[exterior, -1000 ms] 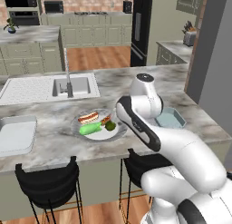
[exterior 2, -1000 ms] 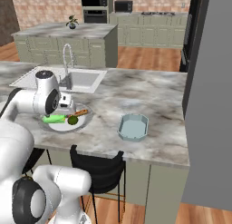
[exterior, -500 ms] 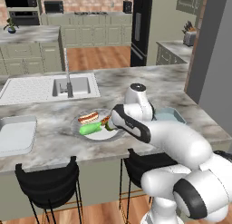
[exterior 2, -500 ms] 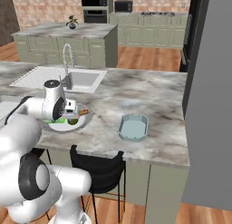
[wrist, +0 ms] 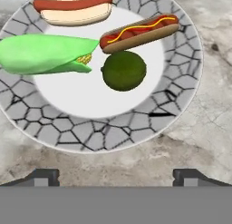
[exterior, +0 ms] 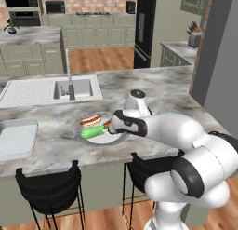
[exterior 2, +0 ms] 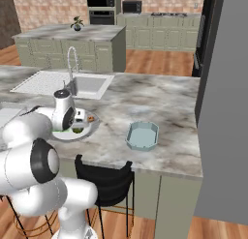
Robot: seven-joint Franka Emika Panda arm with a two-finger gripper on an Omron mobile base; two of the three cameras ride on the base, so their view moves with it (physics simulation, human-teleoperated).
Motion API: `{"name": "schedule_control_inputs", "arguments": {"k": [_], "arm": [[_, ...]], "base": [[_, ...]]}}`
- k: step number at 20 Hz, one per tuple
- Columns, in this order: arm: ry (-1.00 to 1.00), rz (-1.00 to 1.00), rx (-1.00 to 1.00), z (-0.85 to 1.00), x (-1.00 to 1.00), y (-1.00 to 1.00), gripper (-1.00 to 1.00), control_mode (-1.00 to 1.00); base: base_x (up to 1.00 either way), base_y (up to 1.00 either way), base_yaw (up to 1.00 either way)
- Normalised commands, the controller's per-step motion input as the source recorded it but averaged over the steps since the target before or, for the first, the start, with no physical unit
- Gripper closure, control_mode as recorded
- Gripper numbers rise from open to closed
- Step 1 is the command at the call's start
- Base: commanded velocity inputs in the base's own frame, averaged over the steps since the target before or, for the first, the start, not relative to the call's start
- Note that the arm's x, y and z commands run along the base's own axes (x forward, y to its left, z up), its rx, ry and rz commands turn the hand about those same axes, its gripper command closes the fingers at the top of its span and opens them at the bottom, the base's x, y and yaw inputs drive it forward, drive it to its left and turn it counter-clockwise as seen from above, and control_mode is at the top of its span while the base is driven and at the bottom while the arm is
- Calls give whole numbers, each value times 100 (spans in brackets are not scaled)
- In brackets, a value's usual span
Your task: Place one cooked food and one vegetable from the large plate to each tupperware container.
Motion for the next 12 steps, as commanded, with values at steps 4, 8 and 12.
{"name": "schedule_control_inputs", "arguments": {"k": [4, 8, 12], "arm": [[0, 0, 0, -13, 47, 15, -100, -100], [0, 0, -1, -18, 27, 14, -100, -100], [0, 0, -2, -27, 19, 7, -100, -100]], "base": [[0, 0, 0], [0, 0, 0], [0, 0, 0]]}}
